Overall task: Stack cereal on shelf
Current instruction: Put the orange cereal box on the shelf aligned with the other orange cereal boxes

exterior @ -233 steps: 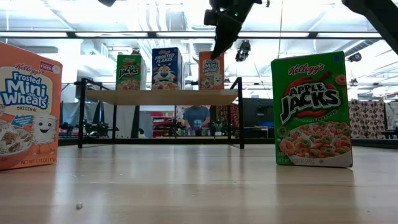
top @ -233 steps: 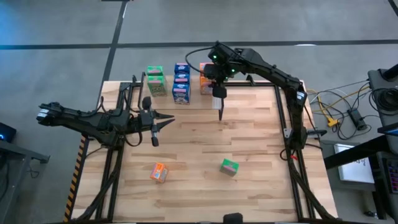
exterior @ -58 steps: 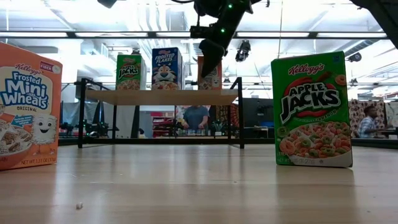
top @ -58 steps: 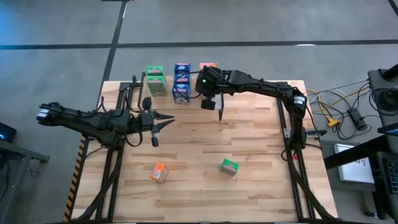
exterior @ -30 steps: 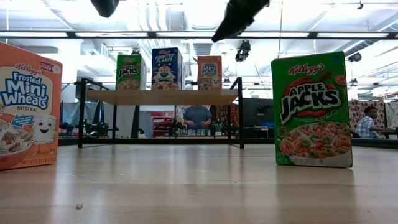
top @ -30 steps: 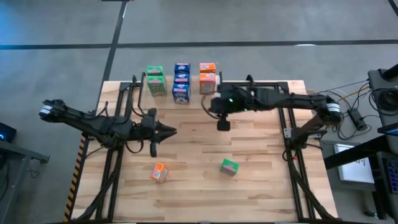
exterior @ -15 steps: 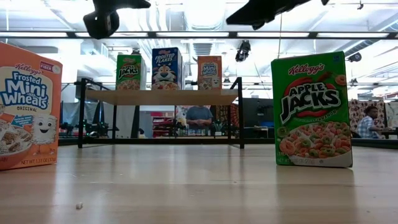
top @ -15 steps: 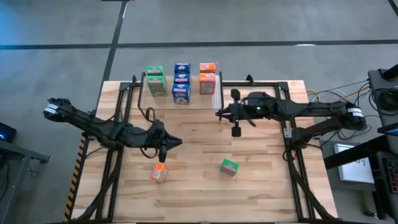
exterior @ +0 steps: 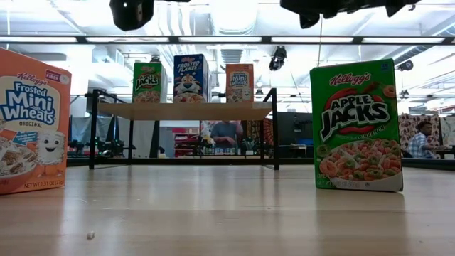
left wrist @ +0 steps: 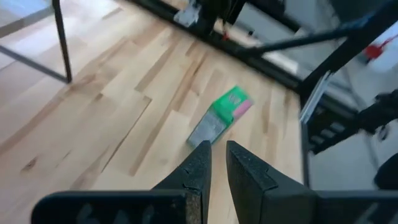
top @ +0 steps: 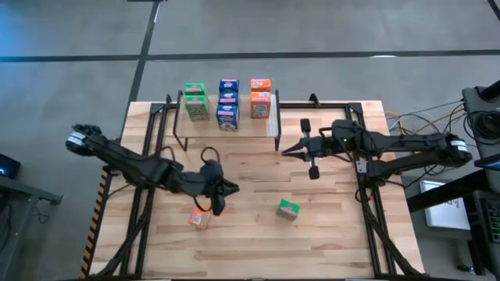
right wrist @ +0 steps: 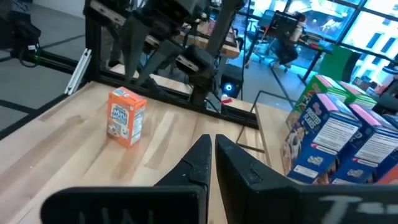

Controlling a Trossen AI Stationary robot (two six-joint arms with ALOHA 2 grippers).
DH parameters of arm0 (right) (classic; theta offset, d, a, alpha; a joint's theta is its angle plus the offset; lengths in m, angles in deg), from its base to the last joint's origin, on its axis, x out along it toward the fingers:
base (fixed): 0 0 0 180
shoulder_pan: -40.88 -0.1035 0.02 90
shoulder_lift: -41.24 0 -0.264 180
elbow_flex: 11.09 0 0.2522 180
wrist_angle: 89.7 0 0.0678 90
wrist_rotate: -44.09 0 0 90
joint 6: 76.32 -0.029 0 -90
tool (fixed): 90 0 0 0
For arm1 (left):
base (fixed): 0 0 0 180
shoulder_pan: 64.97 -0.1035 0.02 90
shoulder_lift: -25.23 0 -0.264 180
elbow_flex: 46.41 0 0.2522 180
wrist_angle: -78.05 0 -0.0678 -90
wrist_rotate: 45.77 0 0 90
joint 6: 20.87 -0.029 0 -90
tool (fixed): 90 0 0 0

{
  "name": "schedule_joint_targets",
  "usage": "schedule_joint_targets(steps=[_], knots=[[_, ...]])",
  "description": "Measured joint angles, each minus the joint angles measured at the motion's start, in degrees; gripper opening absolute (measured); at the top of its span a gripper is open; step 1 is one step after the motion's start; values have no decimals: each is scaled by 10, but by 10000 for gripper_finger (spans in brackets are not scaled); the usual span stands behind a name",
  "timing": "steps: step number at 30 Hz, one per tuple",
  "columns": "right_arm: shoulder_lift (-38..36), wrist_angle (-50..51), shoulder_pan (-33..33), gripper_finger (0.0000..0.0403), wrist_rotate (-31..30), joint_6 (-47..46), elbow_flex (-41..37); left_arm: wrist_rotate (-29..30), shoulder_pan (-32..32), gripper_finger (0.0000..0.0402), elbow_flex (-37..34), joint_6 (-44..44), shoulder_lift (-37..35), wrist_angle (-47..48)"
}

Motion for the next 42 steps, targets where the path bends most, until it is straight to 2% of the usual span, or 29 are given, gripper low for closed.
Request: schedule_joint_targets(steps=[4,8,13,18,21,26,32,36,42], knots=[[-14,-12,0,13,0,0,-12,0,10,32,60,40,42,85],[-28,-16,0,13,1,4,-15,-1,30,32,132,162,88,231],[-38,-16,0,13,1,5,-15,-53,58,35,227,332,144,415],[-36,-13,0,13,1,12,-15,-112,90,57,293,463,188,547],[-37,-11,0,13,1,12,-15,-139,111,90,300,528,199,572],[-37,-9,0,13,1,14,-15,-146,142,171,285,607,204,592],[-37,-9,0,13,1,19,-15,-145,156,253,284,651,220,665],[-37,-9,0,13,1,20,-15,-140,156,273,284,641,231,663],[-37,-8,0,13,1,19,-15,-130,157,267,274,640,240,659]])
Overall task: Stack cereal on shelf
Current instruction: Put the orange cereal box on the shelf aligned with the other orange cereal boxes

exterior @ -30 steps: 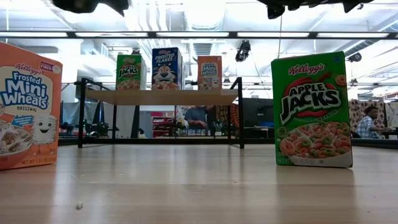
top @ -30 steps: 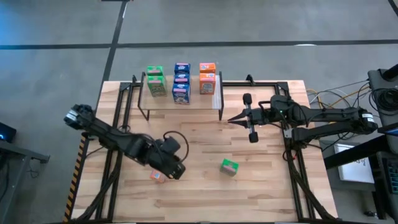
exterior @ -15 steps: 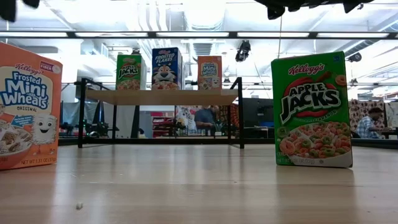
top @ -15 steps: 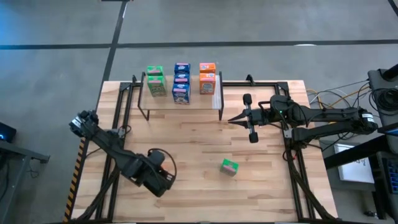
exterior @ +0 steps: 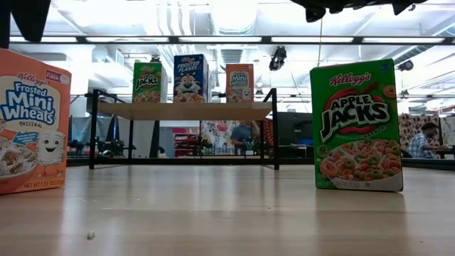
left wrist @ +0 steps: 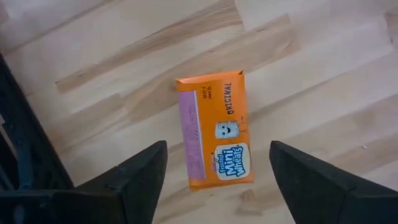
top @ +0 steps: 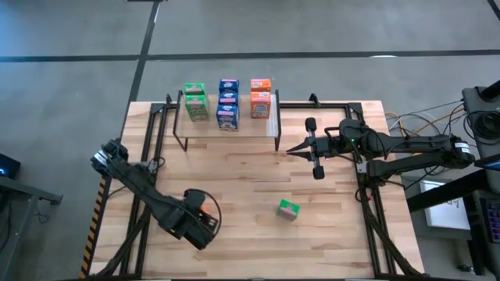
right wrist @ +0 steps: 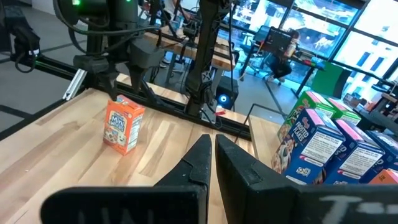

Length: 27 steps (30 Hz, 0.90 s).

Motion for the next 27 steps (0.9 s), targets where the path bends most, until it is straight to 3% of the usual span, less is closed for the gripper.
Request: schedule_joint_targets(steps=[11,27], knots=[[0,4,0,13,0,0,0,0,0,253,-89,1,-1,-98],[4,8,0,13,0,-8,0,0,0,170,-99,-1,-1,-113]])
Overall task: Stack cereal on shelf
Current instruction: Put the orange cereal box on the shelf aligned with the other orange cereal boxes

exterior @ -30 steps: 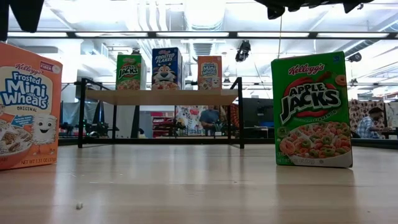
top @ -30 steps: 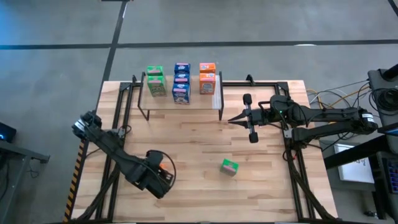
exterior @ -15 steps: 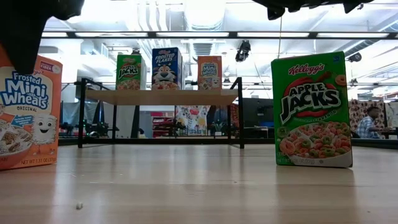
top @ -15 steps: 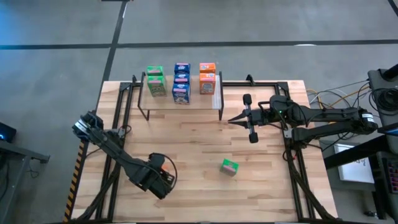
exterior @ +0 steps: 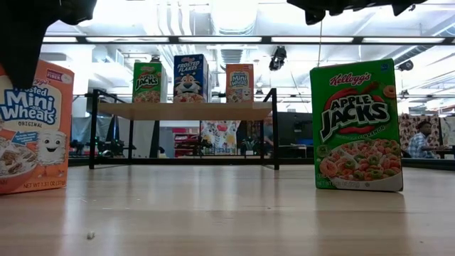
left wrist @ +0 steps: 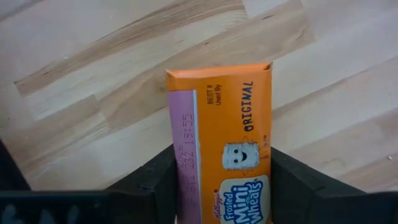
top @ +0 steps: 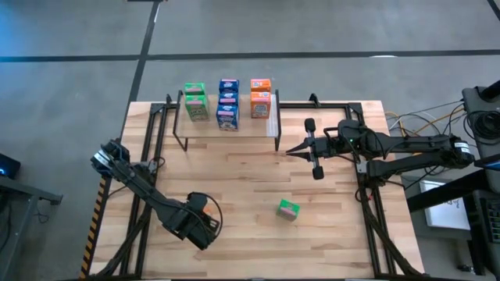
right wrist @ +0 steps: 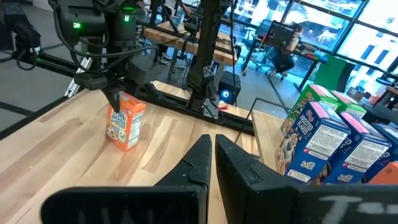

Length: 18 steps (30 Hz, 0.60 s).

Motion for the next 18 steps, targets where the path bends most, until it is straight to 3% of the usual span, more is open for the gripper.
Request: schedule_joint_targets(steps=[10,18], knots=[[-26,31,-3,13,0,-5,-8,0,0,151,22,-42,-1,5],[-58,36,-9,13,1,-17,-30,24,-10,151,90,-199,-1,24]])
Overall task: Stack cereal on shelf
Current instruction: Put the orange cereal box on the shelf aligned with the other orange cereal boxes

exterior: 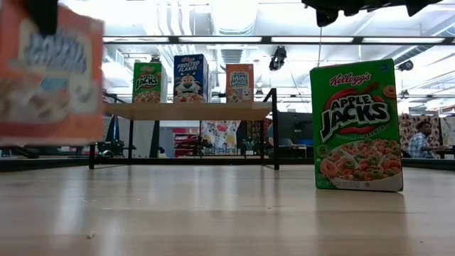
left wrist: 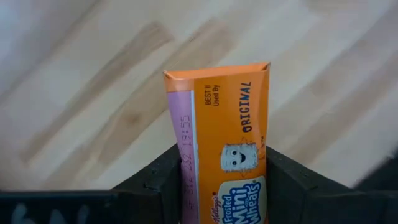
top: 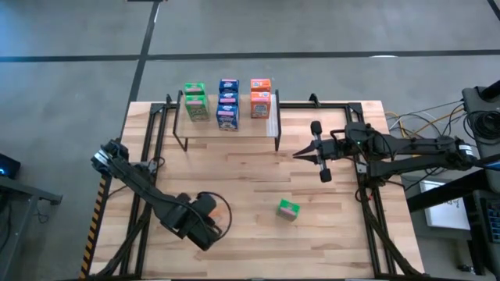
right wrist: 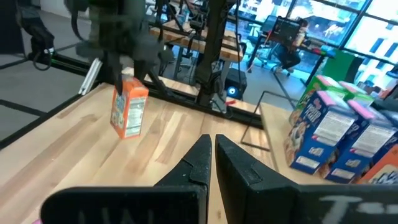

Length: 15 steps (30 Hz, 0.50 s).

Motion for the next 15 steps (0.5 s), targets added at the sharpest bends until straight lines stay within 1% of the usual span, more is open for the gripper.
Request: schedule_joint_targets(steps=[2,6,10,15], knots=[[-6,1,-1,13,2,-6,-7,10,-7,151,24,-55,0,2],[-20,0,-1,13,30,-19,-18,44,-35,151,80,-188,0,1],[-33,3,-1,13,56,-36,-28,68,-72,151,137,-350,0,0],[-44,32,-1,13,59,-53,-35,78,-126,151,191,-563,0,0]])
